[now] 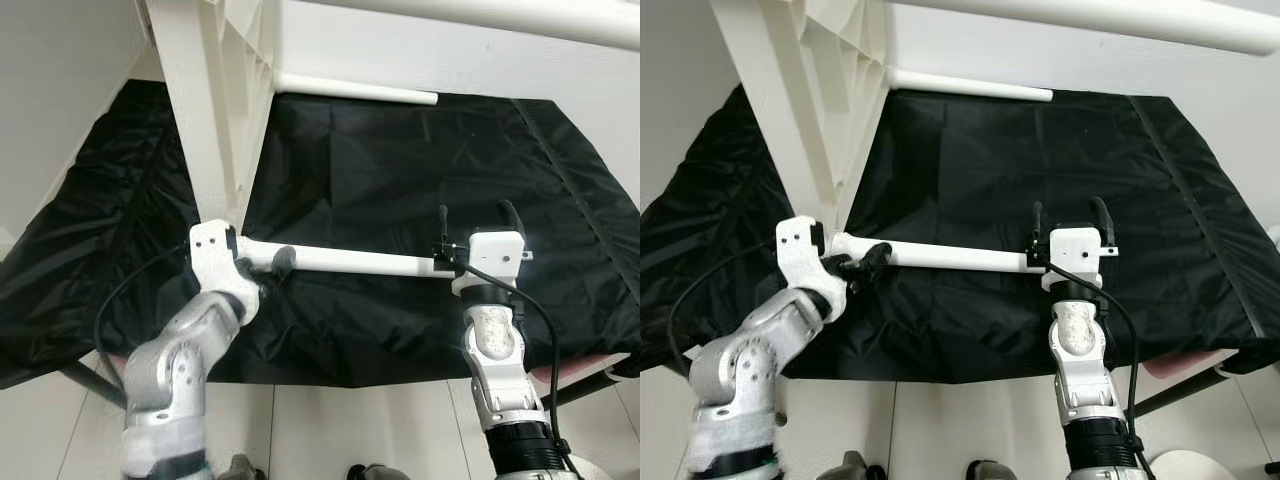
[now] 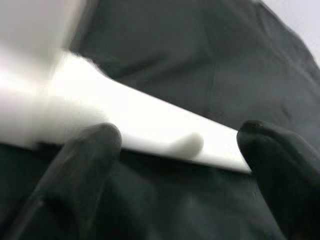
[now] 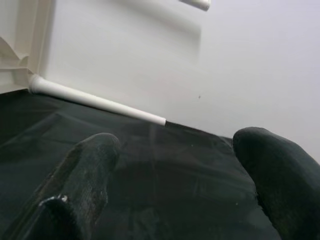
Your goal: Building children table
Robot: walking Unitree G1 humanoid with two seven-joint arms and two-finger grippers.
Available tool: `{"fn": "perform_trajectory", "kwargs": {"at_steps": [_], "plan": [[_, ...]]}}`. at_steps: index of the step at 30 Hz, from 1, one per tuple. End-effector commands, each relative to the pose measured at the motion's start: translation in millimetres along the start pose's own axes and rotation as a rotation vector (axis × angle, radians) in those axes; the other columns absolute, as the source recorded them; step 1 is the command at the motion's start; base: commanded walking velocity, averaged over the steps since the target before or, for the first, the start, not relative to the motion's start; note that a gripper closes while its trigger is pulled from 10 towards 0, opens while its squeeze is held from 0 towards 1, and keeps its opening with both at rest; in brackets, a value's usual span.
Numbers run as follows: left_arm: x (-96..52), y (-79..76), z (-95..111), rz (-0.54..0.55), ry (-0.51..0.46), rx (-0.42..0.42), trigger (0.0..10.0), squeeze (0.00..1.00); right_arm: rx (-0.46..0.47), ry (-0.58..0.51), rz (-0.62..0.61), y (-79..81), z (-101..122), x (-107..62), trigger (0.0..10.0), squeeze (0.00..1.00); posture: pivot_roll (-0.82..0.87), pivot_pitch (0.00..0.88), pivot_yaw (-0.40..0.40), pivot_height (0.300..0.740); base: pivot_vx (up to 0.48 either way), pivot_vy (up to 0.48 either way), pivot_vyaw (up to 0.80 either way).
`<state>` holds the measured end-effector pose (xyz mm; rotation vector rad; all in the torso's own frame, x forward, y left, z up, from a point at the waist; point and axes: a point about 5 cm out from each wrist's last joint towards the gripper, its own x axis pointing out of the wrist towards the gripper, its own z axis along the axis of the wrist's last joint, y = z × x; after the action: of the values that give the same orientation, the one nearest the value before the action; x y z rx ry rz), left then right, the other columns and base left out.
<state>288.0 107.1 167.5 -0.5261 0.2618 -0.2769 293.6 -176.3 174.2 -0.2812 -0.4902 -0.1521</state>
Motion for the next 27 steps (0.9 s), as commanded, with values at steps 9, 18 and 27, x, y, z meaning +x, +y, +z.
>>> {"fn": "perform_trajectory", "kwargs": {"at_steps": [9, 18, 27], "plan": [[-8.6, -9.5, -25.1, -0.008, 0.136, -0.115, 10.0, 0.0, -0.019, 0.007, -0.015, -5.0, 0.4, -1.7, 10.0, 0.0, -0.05, 0.144, 0.009, 0.74, 0.0, 0.0, 0.0], [-8.2, -3.2, -26.1, 0.021, 0.175, -0.127, 10.0, 0.0, -0.016, -0.013, 0.003, 0.6, 5.7, 1.6, 10.0, 0.0, -0.04, 0.154, 0.003, 0.74, 0.0, 0.0, 0.0], [5.3, -7.0, -22.5, 0.065, 0.144, -0.144, 10.0, 0.0, -0.032, -0.069, 0.019, 3.1, 18.3, 7.3, 10.0, 0.0, -0.05, 0.15, 0.005, 0.74, 0.0, 0.0, 0.0]]}}
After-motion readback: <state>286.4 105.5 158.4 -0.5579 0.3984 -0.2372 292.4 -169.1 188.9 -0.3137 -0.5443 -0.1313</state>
